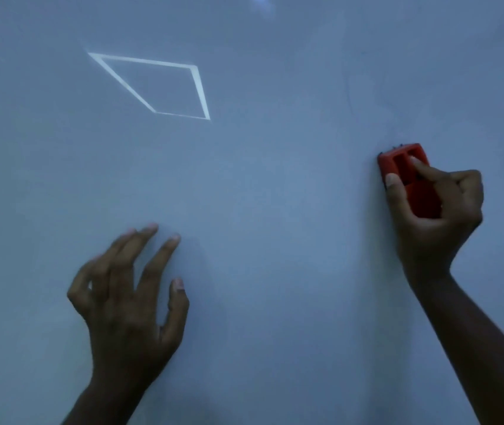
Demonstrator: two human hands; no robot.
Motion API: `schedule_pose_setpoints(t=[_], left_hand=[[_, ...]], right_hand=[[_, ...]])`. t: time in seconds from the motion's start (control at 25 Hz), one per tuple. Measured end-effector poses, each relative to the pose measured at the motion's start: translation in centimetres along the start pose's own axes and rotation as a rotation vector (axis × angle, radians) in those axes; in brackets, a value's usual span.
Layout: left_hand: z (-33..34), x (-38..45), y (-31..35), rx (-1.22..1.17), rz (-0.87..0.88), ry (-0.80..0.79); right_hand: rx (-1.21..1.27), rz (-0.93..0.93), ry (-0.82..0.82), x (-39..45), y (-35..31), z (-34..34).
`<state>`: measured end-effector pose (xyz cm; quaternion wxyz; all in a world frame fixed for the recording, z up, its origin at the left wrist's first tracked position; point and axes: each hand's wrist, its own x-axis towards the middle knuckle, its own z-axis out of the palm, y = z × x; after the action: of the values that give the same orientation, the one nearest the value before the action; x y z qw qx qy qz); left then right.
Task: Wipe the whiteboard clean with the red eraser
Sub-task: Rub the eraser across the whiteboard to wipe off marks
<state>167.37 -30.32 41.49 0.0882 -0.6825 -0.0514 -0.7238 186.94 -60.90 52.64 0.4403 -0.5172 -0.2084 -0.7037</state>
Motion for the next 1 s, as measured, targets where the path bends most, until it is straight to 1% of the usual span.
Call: schedule_pose_setpoints(t=[0.08, 0.16, 0.24, 0.32, 0.4, 0.52, 0.6, 0.68, 0.76, 0.84, 0.92, 1.0], left_hand=[[0.1, 3.6, -0.7, -0.006, 0.003, 0.033], [0.8, 7.8, -1.0, -0.003, 0.022, 0.051], [1.6, 11.9, -0.9, -0.002, 0.036, 0.052], [2.5, 15.0, -0.5, 0.008, 0.040, 0.032], [3.2, 16.1, 0.0, 0.045, 0.039, -0.003], [3.9, 15.8, -0.2, 0.068, 0.059, -0.036], [4.0, 15.7, -0.4, 0.063, 0.065, -0.031], [3.9, 15.7, -0.4, 0.067, 0.073, -0.020], [4.1, 15.8, -0.2, 0.064, 0.085, -0.007], [4.3, 15.6, -0.1, 0.056, 0.088, 0.005], [4.3, 15.6, -0.1, 0.045, 0.091, 0.014], [4.3, 15.6, 0.1, 0.074, 0.110, 0.016]], right_hand=[[-0.006, 0.001, 0.002, -0.3, -0.8, 0.2], [0.009, -0.079, -0.056, -2.2, -3.1, 0.3], [0.060, -0.236, -0.184, -5.1, -6.1, 0.6], [0.107, -0.449, -0.323, -7.6, -8.8, 1.2], [0.127, -0.615, -0.390, -8.7, -10.2, 1.6], [0.131, -0.726, -0.378, -7.0, -9.8, 2.1], [0.099, -0.758, -0.309, -4.5, -8.5, 2.5], [0.024, -0.718, -0.217, -0.5, -6.7, 3.1], [-0.053, -0.545, -0.115, 4.2, -4.1, 3.5], [-0.071, -0.346, -0.049, 7.9, -1.8, 3.4], [-0.058, -0.253, -0.021, 8.9, -0.6, 3.4], [-0.027, -0.254, -0.052, 7.7, -1.1, 3.5]])
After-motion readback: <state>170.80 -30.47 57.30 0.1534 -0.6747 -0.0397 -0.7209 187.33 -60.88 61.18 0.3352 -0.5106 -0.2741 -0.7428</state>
